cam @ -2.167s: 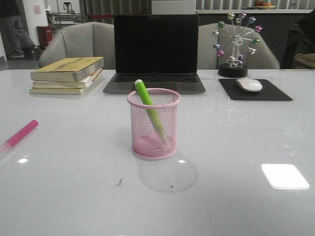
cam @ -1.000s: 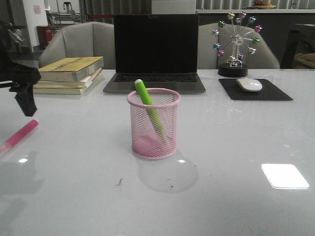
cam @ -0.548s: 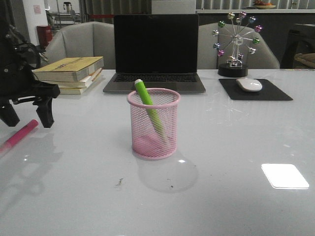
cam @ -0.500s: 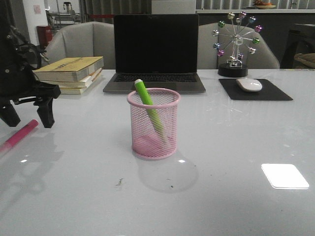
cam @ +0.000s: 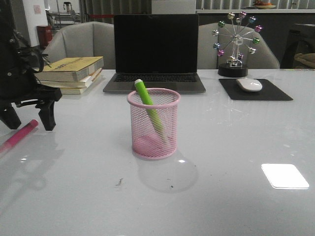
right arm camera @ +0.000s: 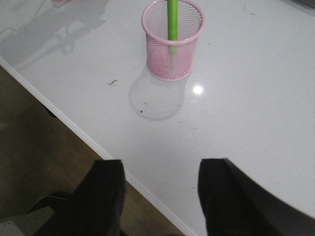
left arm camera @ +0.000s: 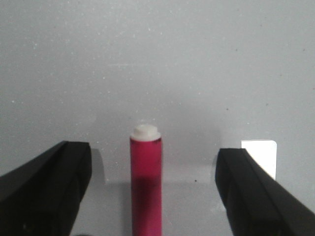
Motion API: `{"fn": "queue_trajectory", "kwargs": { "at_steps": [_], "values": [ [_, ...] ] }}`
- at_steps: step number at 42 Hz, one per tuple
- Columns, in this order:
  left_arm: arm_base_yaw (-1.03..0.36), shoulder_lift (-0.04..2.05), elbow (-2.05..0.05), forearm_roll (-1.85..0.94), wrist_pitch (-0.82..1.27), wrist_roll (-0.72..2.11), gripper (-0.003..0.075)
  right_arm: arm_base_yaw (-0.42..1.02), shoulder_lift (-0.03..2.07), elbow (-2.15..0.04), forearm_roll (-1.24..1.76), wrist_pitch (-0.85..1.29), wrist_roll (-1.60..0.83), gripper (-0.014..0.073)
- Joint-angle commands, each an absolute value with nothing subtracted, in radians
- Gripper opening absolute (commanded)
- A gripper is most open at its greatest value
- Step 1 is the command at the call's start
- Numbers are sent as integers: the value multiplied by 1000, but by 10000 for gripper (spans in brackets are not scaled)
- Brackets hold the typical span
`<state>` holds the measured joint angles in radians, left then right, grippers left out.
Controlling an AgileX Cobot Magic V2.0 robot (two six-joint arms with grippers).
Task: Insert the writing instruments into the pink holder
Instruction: 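Grasp the pink marker with the left gripper, then lift the pink marker and carry it above the pink holder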
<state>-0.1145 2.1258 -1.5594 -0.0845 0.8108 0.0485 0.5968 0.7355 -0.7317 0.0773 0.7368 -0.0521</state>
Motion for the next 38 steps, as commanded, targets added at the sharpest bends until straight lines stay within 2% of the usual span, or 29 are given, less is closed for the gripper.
{"fn": "queue_trajectory", "kwargs": {
  "at_steps": [1, 4, 15, 24, 31, 38],
  "values": [
    [-112, 2073, -1590, -90, 813, 39, 561, 594, 733, -760, 70, 677, -52, 455],
    [-112, 2073, -1590, -90, 823, 39, 537, 594, 733, -760, 70, 677, -52, 455],
    [-112, 2073, -1590, -90, 817, 39, 253, 594, 733, -760, 70, 677, -52, 455],
    [-112, 2073, -1590, -83, 813, 46, 89, 594, 733, -760, 70, 677, -52, 455],
    [-114, 2013, -1571, -83, 793, 78, 91, 594, 733, -760, 70, 677, -52, 455],
    [-143, 1826, -1414, -97, 624, 120, 91, 594, 733, -760, 70, 677, -52, 455]
  ]
}}
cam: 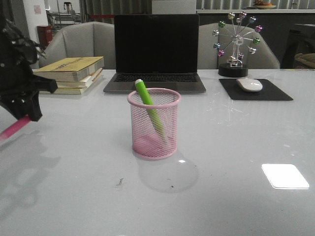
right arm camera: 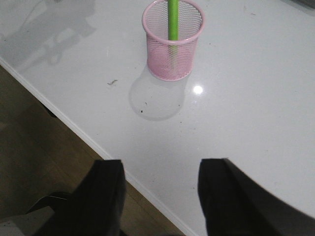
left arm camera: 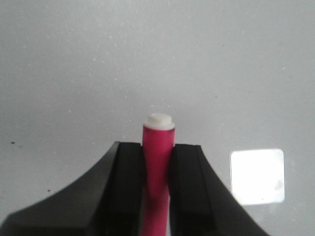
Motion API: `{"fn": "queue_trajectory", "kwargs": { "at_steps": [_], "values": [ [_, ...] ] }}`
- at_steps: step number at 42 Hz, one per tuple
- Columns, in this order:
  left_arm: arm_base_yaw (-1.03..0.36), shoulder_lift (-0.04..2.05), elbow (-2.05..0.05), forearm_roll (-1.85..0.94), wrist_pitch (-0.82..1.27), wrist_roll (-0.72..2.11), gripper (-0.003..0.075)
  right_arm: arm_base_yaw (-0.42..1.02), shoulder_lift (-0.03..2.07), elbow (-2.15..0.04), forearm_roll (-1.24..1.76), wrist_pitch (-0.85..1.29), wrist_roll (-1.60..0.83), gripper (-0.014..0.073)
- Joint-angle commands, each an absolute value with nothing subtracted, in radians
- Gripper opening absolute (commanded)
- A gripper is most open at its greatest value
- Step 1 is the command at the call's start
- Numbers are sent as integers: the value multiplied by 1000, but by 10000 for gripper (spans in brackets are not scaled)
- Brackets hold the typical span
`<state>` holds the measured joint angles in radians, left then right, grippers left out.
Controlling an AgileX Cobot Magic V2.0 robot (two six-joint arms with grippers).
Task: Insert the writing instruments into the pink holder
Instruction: 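Lift the pink marker and carry it above the pink holder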
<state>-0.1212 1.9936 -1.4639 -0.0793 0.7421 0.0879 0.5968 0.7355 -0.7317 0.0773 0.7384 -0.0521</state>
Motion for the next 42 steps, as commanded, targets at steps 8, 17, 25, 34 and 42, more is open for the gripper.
{"fn": "queue_trajectory", "kwargs": {
  "at_steps": [8, 17, 25, 34, 42],
  "values": [
    [-208, 1568, -1186, -118, 353, 137, 91, 594, 733, -760, 70, 677, -52, 455],
    [-334, 1367, -952, -219, -26, 137, 91, 594, 733, -760, 70, 677, -52, 455],
    [-515, 1342, -837, -305, -354, 119, 91, 594, 733, -760, 70, 677, -52, 455],
    [-725, 1458, -835, -305, -700, 111, 91, 594, 733, -760, 70, 677, -52, 455],
    [-808, 1628, -881, -305, -898, 109, 91, 594, 733, -760, 70, 677, -52, 455]
  ]
}}
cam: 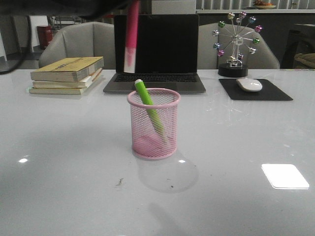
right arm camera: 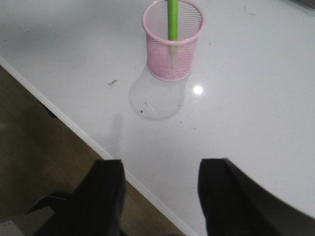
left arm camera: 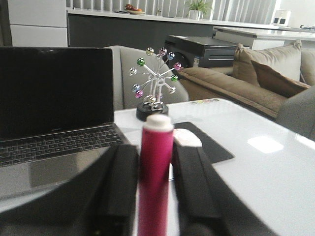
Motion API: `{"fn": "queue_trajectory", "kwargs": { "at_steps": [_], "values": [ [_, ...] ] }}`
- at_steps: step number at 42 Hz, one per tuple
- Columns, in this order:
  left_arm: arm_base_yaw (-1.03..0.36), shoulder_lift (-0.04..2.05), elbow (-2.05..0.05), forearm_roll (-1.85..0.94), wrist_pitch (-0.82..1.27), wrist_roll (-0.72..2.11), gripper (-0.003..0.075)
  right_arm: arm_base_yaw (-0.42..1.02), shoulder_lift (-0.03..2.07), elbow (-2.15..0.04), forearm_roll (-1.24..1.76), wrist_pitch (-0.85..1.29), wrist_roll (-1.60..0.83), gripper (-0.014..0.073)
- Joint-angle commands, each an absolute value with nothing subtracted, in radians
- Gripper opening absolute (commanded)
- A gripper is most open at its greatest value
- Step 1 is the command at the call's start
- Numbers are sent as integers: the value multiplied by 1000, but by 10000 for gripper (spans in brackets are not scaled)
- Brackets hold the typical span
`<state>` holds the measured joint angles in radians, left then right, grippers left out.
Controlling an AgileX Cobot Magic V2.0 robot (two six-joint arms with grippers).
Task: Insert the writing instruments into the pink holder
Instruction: 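Lift the pink marker and carry it above the pink holder, then lower the pink marker into the holder and open the left gripper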
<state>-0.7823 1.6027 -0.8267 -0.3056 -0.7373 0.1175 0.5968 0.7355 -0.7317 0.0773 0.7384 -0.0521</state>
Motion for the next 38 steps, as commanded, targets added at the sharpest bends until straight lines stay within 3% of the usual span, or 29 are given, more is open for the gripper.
{"fn": "queue_trajectory", "kwargs": {
  "at_steps": [1, 8, 11, 19, 21, 29, 38],
  "values": [
    [-811, 1645, -888, -305, -905, 103, 91, 594, 733, -760, 70, 677, -52, 455],
    [-817, 1751, -937, -305, -915, 57, 93, 594, 733, -760, 70, 677, -52, 455],
    [-817, 1776, -944, -305, -915, 57, 130, 594, 733, -760, 70, 677, -52, 455],
    [-817, 1793, -945, -305, -899, 57, 427, 594, 733, -760, 70, 677, -52, 455],
    [-817, 1791, -945, -305, -898, 57, 462, 594, 733, -760, 70, 677, -52, 455],
    [-817, 1720, -948, -276, -775, 109, 471, 594, 733, -760, 70, 677, -52, 455],
    [-800, 1502, -976, -276, -308, 302, 471, 594, 733, -760, 70, 677, -52, 455]
  ]
}}
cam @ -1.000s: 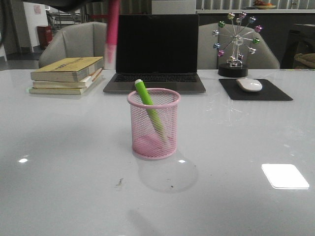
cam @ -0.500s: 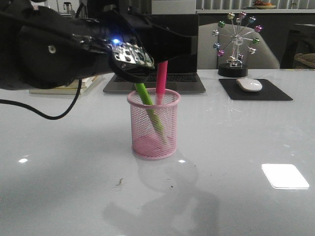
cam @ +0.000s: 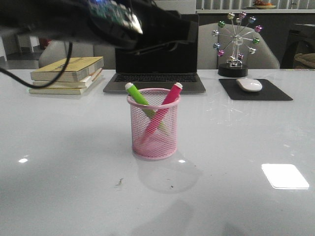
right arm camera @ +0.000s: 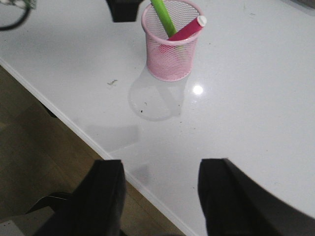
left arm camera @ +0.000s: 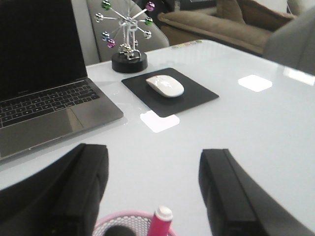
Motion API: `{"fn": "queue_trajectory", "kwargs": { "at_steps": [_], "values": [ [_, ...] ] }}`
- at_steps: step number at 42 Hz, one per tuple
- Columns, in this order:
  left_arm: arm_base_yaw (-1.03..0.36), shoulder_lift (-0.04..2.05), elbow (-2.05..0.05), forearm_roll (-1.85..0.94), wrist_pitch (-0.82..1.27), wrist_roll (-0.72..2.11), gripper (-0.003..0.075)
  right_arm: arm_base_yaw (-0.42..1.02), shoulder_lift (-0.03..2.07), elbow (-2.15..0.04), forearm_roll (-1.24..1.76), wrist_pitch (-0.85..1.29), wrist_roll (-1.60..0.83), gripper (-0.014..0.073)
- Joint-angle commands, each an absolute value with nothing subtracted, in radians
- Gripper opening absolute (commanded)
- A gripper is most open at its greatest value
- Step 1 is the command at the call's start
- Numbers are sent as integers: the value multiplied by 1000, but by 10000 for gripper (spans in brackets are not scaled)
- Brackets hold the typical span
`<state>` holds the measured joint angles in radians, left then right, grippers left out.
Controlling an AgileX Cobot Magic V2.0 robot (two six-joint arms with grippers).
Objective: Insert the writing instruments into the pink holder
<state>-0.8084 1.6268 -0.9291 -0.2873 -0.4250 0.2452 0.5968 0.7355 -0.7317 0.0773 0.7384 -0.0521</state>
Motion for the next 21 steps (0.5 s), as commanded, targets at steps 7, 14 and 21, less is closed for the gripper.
{"fn": "queue_trajectory", "kwargs": {
  "at_steps": [7, 14, 21],
  "values": [
    [-757, 1310, -1030, -242, 154, 302, 471, 594, 733, -760, 70, 677, -52, 455],
    [-727, 1133, -1046, -127, 456, 302, 466, 594, 733, -760, 70, 677, -52, 455],
    [-715, 986, -1030, -117, 640, 302, 466, 594, 733, -760, 70, 677, -52, 455]
  ]
}}
